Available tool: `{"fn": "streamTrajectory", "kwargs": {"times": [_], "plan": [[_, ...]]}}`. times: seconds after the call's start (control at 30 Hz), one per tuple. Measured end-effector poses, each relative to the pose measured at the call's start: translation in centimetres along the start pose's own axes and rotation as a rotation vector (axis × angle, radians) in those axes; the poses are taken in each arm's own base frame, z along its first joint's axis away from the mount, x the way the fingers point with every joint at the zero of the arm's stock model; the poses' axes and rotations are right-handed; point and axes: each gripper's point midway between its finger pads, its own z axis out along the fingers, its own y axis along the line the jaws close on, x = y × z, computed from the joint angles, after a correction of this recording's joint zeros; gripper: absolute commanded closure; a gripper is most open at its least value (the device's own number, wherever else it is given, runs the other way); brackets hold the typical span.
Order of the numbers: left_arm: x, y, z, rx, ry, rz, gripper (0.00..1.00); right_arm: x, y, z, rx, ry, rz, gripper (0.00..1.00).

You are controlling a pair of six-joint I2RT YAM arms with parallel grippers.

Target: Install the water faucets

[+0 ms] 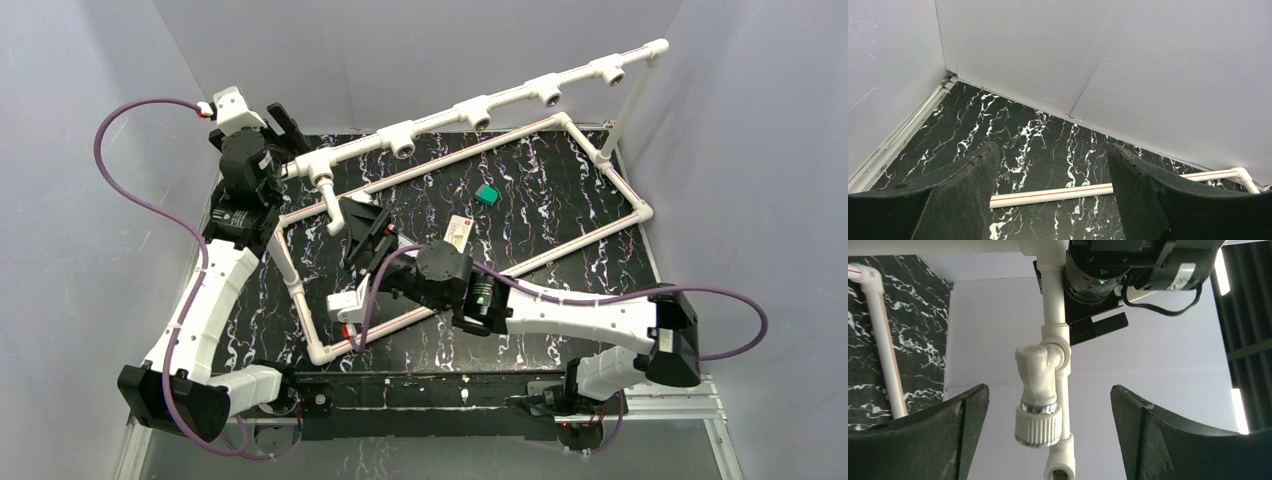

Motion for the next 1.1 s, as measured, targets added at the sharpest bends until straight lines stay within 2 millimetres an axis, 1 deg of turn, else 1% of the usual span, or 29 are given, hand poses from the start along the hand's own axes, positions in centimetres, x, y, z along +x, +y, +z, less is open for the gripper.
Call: {"fn": "streamTrajectory", "kwargs": {"times": [0.07,0.2,0.33,0.37,0.53,0.67,0.73,0.77,0.8,0.97,1.1], "plan": [[0.0,0.0,0.0,0.000,0.000,0.000,0.24,0.0,0.2,0.9,0.005,0.010,-0.036,0.05],[0.0,0.0,0.0,0.000,0.001,0.001,0.24,0.3,0.7,2.4,0.005,0.045,-0.072,0.13],[0.0,0.0,0.0,0.000,0.000,0.001,0.24,1.2,0.8,3.1,0.018,0.086,-0.076,0.20],[0.0,0.0,0.0,0.000,0.000,0.002,0.24,1.5,0.7,3.2,0.022,0.098,-0.076,0.24],[0.0,0.0,0.0,0.000,0.000,0.003,0.24,2.8,0.6,3.2,0.035,0.138,-0.055,0.47],[0.0,0.0,0.0,0.000,-0.001,0.003,0.24,3.1,0.3,3.2,0.054,0.155,-0.031,0.71],[0.0,0.0,0.0,0.000,-0.001,0.003,0.24,3.0,0.3,3.2,0.061,0.155,-0.020,0.85],[0.0,0.0,0.0,0.000,-0.001,0.003,0.24,2.9,0.3,3.2,0.067,0.154,-0.013,0.94],[0.0,0.0,0.0,0.000,-0.001,0.004,0.24,2.8,0.3,3.3,0.074,0.158,-0.006,0.99],[0.0,0.1,0.0,-0.003,-0.002,0.007,0.24,2.8,0.3,3.4,0.132,0.204,0.059,0.99],[-0.1,0.1,0.1,-0.004,-0.003,0.008,0.24,2.5,0.8,3.9,0.223,0.238,0.175,0.99]]}}
